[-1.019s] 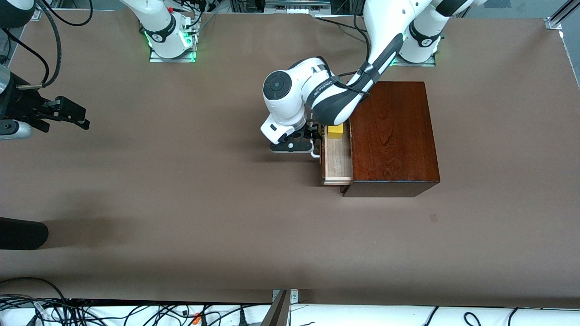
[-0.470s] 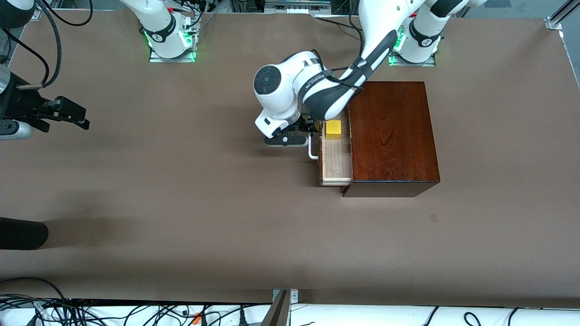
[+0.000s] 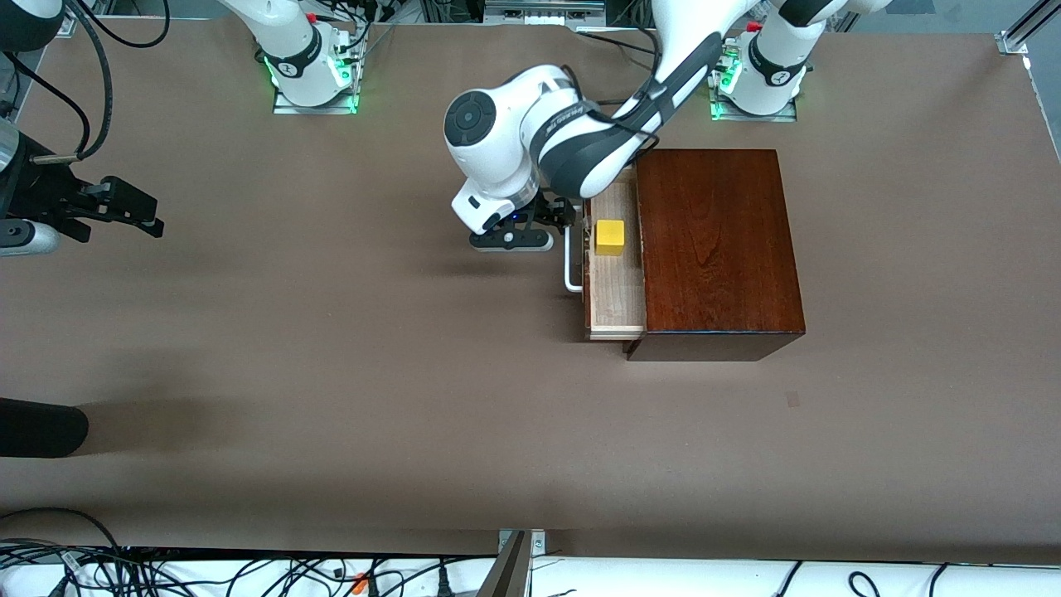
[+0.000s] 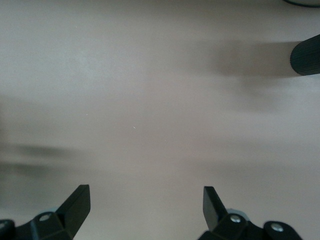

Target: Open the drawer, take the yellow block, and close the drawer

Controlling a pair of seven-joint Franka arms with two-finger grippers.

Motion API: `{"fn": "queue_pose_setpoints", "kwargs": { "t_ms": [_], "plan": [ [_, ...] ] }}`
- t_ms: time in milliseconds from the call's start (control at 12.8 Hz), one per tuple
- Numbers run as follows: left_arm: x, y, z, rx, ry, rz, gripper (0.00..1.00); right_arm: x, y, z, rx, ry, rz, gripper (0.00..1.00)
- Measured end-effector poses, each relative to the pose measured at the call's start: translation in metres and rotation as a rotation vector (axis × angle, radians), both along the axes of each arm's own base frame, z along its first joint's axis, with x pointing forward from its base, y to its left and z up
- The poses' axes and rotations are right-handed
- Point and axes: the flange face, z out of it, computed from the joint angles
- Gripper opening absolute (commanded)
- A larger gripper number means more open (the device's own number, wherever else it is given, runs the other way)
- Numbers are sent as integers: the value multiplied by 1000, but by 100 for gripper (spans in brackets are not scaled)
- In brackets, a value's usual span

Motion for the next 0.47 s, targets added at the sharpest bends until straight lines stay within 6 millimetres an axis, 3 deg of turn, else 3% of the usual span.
{"fn": "queue_pose_setpoints", "kwargs": {
  "t_ms": [235,470],
  "plan": [
    [30,47,70,0,-22,-5,100,0,0,0,0,0,0,100],
    [68,126,137,-9,-22,-23,100,1,0,1,0,-7,0,100]
  ]
}}
